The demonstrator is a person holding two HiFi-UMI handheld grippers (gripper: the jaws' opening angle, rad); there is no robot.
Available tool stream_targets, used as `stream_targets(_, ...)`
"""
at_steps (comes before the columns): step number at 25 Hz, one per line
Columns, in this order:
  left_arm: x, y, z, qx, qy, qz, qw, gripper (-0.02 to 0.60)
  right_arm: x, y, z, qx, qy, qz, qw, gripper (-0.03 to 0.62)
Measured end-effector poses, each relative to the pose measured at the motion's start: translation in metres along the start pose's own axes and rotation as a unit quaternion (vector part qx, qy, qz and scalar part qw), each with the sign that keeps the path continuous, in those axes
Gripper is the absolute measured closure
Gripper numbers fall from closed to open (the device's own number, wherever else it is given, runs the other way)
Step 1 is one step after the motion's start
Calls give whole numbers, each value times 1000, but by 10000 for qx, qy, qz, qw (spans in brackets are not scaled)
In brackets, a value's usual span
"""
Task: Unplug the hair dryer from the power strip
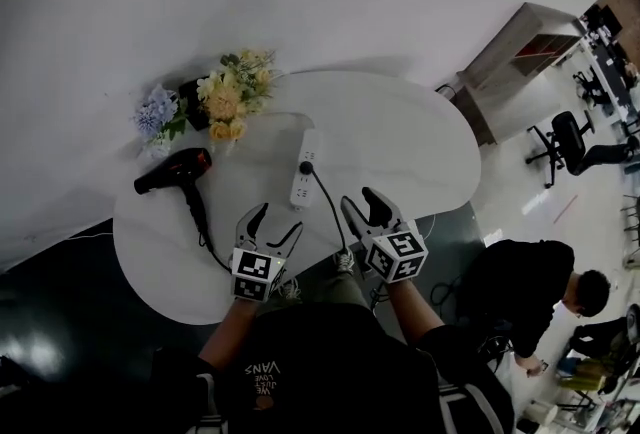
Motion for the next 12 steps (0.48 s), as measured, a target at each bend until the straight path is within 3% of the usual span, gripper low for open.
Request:
stream_targets(6, -7, -28, 3, 335, 251, -209, 9989, 242, 3, -35, 32, 516, 299, -380, 9975, 393)
stream_targets(12, -13, -52, 4, 714, 401, -353, 9960, 242, 0, -72, 52, 1155, 751, -767, 9875, 393)
Point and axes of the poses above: the fingertips, and each gripper's own axes: y backward along the fingers, z to its right, x out of its top, the point moved 7 cm from there along y, backward along the fingers, and after that the axes turned 7 degrees about y, right-handed, at the moved point
